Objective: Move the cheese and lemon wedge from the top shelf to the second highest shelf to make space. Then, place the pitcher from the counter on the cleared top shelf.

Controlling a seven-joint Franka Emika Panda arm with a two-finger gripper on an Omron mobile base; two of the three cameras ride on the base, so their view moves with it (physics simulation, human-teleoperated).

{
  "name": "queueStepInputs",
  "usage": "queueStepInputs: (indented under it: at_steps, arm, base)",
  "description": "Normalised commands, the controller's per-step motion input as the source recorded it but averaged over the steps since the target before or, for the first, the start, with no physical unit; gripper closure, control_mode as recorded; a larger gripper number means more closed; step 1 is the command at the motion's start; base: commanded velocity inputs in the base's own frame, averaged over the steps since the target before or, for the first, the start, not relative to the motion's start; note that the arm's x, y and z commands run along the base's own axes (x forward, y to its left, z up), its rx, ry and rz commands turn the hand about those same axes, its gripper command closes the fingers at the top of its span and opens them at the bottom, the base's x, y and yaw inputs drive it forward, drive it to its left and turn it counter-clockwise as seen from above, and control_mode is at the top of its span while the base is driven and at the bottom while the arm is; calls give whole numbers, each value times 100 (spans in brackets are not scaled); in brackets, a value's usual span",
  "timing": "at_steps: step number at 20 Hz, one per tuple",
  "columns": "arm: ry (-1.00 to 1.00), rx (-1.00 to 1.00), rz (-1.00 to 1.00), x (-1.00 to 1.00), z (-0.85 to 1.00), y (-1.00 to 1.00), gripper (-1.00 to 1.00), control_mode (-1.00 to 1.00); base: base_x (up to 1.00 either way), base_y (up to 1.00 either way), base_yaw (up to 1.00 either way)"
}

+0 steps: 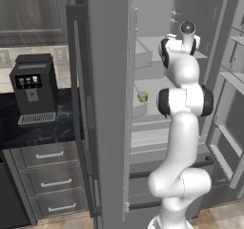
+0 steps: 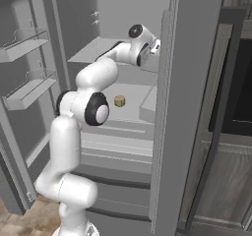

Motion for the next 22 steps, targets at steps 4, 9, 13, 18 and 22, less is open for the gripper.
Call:
queueStepInputs:
  at_steps: [4, 9, 13, 18, 22]
  arm:
    - [0, 0, 0, 28, -8, -3, -100, -100]
    - [0, 0, 0, 27, -14, 0, 100, -100]
    - [0, 0, 0, 15, -22, 0, 100, -100]
    - [0, 0, 0, 1, -40, 0, 100, -100]
    - [0, -1, 0, -1, -53, 1, 100, -100]
  base:
    - [0, 0, 0]
    - [0, 0, 0]
    - [0, 0, 0]
    - [0, 0, 0]
    - [0, 0, 0]
